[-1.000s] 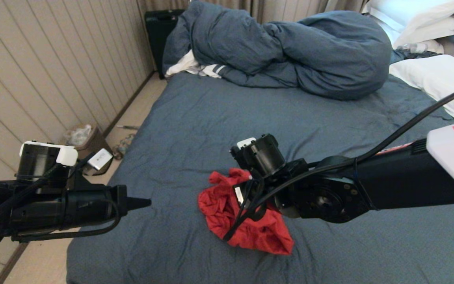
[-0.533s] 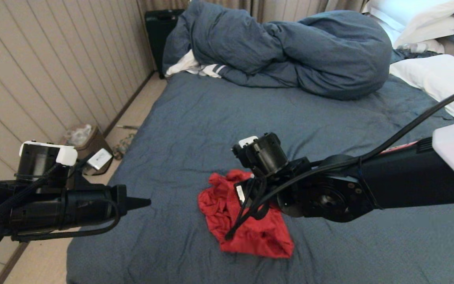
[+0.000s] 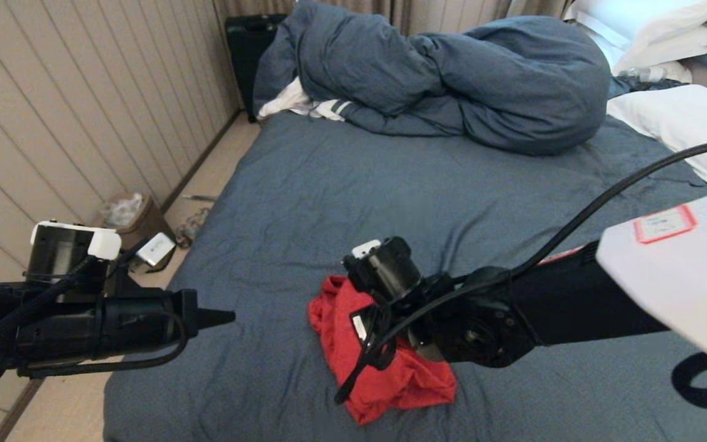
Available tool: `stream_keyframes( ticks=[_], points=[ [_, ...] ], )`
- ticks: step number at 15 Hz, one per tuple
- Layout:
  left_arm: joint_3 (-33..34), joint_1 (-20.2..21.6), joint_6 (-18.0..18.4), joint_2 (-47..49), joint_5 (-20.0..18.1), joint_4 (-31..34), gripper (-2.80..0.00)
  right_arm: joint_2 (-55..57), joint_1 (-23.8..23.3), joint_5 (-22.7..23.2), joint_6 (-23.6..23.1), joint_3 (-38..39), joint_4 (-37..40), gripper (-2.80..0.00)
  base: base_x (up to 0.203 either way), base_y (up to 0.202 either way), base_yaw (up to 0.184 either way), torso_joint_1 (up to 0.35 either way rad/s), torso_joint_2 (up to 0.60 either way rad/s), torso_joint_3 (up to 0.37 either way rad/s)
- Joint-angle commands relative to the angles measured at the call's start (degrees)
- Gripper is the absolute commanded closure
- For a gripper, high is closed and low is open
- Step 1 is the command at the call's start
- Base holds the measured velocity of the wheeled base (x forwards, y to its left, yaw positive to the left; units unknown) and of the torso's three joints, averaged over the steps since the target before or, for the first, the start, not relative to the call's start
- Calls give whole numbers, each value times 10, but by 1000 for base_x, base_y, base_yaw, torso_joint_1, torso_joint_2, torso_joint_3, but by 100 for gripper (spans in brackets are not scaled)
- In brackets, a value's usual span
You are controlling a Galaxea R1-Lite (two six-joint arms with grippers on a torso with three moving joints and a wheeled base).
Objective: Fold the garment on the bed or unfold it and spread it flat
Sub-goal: Unford the red T-shirt
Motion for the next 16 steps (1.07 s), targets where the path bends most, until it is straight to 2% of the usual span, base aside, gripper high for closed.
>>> stream_keyframes(
  ticks=[1, 4, 7, 8, 9, 16],
  points=[
    [0, 0, -2, -1, -1, -1, 0, 30, 11, -1, 1, 2, -5, -280, 0, 0, 0, 0, 0, 0],
    [0, 0, -2, 4, -2, -1, 0, 73, 36, -2, 3, 11, -45, -280, 0, 0, 0, 0, 0, 0],
    [0, 0, -2, 5, -2, -1, 0, 76, 37, -2, 3, 11, -51, -280, 0, 0, 0, 0, 0, 0],
    [0, 0, -2, 5, -2, -1, 0, 76, 37, -2, 3, 11, -51, -114, 0, 0, 0, 0, 0, 0],
    [0, 0, -2, 5, -2, -1, 0, 76, 37, -2, 3, 11, -51, 0, 0, 0, 0, 0, 0, 0],
    [2, 0, -2, 4, -3, -1, 0, 49, 36, -10, 1, 12, -60, 0, 0, 0, 0, 0, 0, 0]
  ],
)
